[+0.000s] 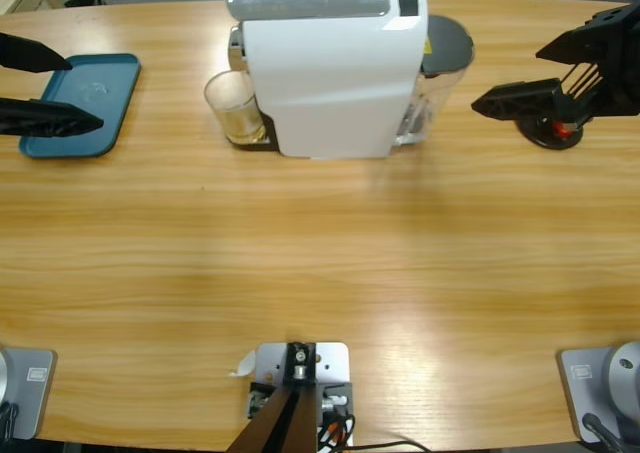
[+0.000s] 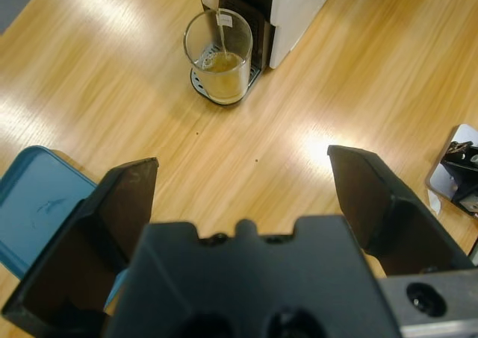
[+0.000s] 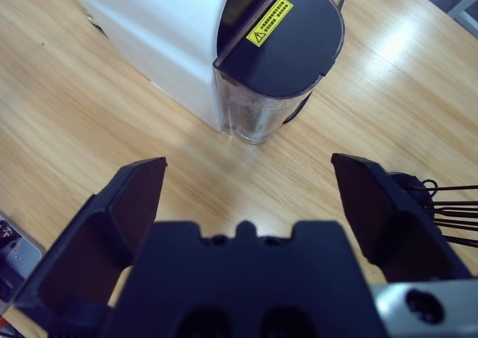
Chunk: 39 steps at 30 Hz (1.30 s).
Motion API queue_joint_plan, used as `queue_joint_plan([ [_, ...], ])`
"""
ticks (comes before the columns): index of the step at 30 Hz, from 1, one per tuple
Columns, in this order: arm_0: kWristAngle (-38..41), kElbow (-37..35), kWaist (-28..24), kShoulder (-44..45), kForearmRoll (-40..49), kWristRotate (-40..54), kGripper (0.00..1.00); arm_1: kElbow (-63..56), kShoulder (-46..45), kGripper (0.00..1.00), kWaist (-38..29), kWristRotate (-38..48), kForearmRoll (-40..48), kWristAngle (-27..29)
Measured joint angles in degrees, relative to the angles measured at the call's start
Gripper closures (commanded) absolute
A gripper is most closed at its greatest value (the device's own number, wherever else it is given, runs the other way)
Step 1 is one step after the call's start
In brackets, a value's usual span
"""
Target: Pour coffee
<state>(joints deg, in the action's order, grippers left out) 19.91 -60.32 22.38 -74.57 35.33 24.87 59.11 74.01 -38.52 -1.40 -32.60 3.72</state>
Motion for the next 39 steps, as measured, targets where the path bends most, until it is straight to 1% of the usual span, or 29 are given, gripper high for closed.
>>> queue_joint_plan([
  [5,0.0,0.1,0.0,0.0,-0.2,0.0,0.0,0.0,0.0,0.0,0.0,0.0,0.0,0.0],
  [10,0.0,0.1,0.0,0.0,-0.6,0.0,0.0,0.0,0.0,0.0,0.0,0.0,0.0,-1.3],
  [39,0.0,1.0,0.0,0.0,-1.4,0.0,0.0,0.0,-0.1,0.0,-0.3,0.0,0.3,-1.3],
])
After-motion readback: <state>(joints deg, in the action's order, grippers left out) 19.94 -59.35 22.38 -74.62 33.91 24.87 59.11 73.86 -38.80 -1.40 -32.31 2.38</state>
